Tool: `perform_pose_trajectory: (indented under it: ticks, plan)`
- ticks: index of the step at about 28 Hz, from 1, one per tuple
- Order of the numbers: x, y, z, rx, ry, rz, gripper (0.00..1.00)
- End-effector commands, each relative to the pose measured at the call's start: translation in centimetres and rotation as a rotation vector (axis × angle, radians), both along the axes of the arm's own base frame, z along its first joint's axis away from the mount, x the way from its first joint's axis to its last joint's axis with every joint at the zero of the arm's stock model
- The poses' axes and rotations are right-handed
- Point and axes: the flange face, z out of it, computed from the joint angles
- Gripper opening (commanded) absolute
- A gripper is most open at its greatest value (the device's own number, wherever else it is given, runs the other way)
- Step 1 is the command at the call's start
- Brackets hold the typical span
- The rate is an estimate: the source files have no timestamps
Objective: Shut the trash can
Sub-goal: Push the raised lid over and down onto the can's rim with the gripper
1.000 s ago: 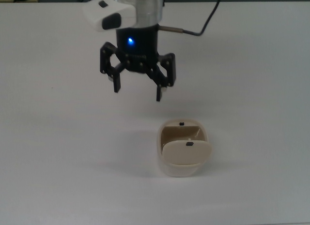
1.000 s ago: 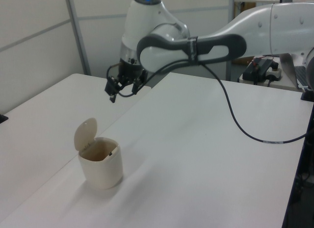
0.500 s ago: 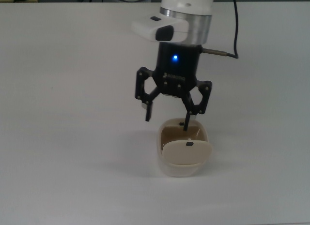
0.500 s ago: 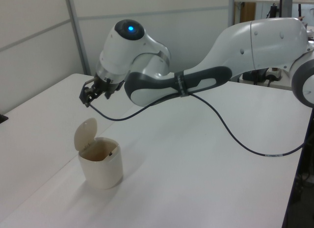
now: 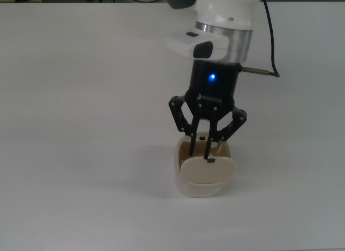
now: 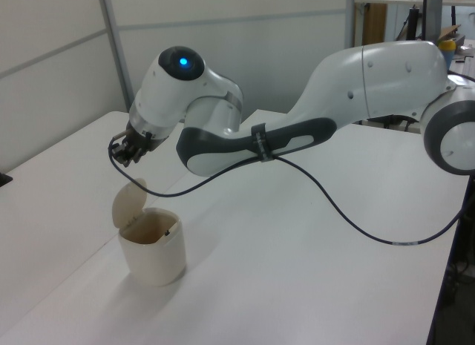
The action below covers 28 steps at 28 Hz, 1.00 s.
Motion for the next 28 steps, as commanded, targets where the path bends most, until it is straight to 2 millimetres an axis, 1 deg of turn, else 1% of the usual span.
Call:
perform_pose_trajectory:
  ticks: [1,4,7,9,11,14,17,21,22,25,28]
  plan:
    - [1.1,1.2,-1.1,-0.014,-0.037,-0.003,0.01]
    - [1.3,1.3,-1.4,-0.021,-0.045,-0.001,0.00]
    - [1.1,2.6,-2.2,-0.025,-0.034,0.016,0.00]
    - [1.1,2.8,-2.7,-0.027,-0.025,0.020,0.00]
    - [1.2,2.9,-3.5,-0.031,-0.014,0.021,0.00]
    - [1.2,3.0,-3.9,-0.034,-0.005,0.023,0.00]
    - [1.1,3.1,-4.9,-0.043,0.016,0.027,0.00]
    - [0.9,3.3,-5.5,-0.040,0.035,0.030,0.00]
    - [0.8,3.2,-6.1,-0.049,0.055,0.033,0.00]
    - [0.5,3.4,-6.9,-0.061,0.088,0.035,0.00]
    - [0.1,4.0,-7.4,-0.067,0.113,0.045,0.00]
